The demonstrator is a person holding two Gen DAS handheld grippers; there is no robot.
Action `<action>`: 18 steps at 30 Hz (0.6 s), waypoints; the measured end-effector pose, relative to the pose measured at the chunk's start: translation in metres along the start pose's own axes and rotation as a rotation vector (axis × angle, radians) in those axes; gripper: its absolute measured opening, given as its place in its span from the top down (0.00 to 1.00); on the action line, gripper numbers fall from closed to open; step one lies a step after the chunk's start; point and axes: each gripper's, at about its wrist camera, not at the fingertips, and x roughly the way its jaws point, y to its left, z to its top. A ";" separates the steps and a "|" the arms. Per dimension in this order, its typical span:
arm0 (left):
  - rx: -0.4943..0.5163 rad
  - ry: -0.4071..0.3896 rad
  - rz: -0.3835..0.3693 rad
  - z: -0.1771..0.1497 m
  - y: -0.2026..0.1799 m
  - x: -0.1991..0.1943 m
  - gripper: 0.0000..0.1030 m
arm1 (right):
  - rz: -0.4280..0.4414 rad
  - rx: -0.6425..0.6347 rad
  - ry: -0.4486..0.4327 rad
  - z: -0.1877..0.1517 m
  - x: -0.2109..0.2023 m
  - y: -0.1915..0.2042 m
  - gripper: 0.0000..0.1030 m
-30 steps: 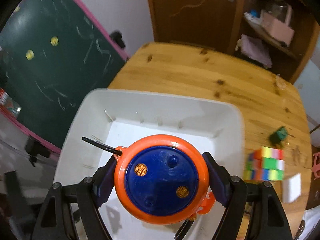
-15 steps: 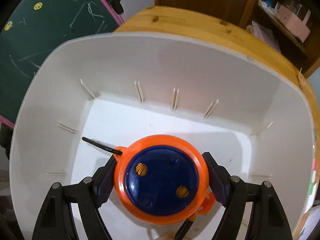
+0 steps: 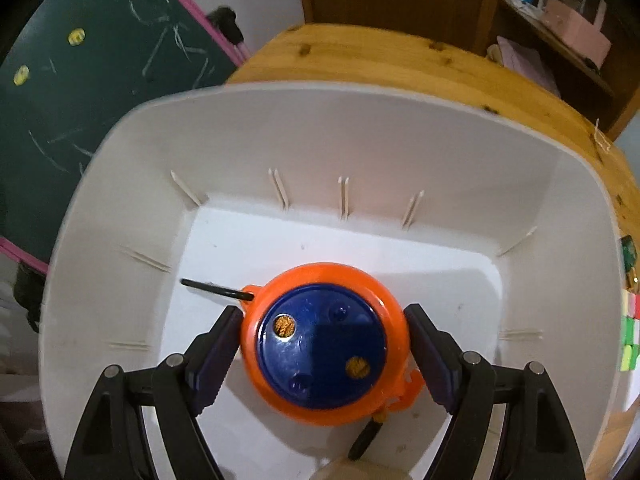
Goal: Organize rigid objects
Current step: 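Carry the tape reel into the white tray and release it, then move the right tool back to the white charger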
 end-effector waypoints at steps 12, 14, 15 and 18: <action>0.004 0.000 0.027 0.000 -0.003 0.002 0.87 | 0.025 -0.091 -0.232 -0.018 -0.121 -0.009 0.20; 0.004 0.000 0.035 0.000 -0.005 0.002 0.87 | 0.022 -0.093 -0.276 -0.025 -0.142 -0.019 0.20; 0.005 0.000 0.039 -0.001 -0.006 0.002 0.87 | 0.021 -0.090 -0.294 -0.027 -0.149 -0.024 0.20; 0.005 0.001 0.053 -0.001 -0.009 0.003 0.87 | 0.040 -0.070 -0.385 -0.039 -0.180 -0.047 0.20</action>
